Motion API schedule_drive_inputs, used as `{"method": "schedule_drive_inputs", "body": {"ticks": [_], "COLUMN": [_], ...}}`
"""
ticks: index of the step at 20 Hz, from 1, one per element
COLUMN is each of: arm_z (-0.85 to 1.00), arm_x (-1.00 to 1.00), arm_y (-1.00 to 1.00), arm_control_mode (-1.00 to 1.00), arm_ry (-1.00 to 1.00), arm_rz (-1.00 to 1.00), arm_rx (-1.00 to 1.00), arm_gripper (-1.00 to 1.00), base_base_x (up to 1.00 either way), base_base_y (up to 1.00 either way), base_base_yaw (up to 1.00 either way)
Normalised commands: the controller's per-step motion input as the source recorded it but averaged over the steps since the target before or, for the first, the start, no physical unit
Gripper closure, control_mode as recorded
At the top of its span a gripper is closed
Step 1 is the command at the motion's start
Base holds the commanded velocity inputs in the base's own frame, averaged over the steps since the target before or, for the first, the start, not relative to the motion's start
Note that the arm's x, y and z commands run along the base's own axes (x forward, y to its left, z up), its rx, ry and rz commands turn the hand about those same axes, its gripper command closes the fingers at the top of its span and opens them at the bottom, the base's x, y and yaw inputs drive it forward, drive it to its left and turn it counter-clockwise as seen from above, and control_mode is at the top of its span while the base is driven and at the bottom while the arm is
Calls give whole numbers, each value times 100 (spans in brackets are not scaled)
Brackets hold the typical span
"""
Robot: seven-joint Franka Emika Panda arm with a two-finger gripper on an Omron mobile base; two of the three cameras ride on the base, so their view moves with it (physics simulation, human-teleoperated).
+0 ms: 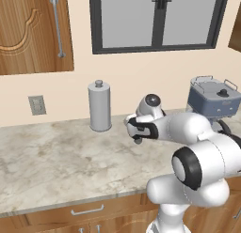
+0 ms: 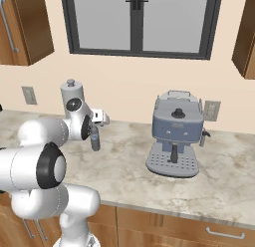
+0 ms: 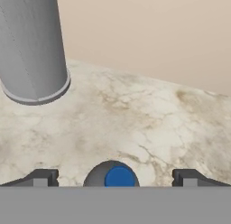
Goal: Move the drinks to the dining counter.
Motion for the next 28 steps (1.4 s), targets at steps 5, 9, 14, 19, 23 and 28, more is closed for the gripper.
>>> {"method": "schedule_drive_inputs", "body": {"ticks": [5,9,14,19,23,28], "arm_z": [-3,-4,-2,0,0,0], "arm_x": [6,6,6,1,0,0], "arm_y": [0,0,0,0,0,0], "arm_control_mode": [-100,-100,-100,-100,-100,-100], "arm_ry": [-1,-1,0,0,0,0], "arm_rz": [0,0,0,0,0,0], "arm_rx": [0,-1,0,0,0,0], "arm_gripper": [-100,-100,-100,-100,100,100], "base_base_x": [0,0,0,0,0,0], "base_base_y": [0,0,0,0,0,0], "base_base_yaw": [0,0,0,0,0,0]}}
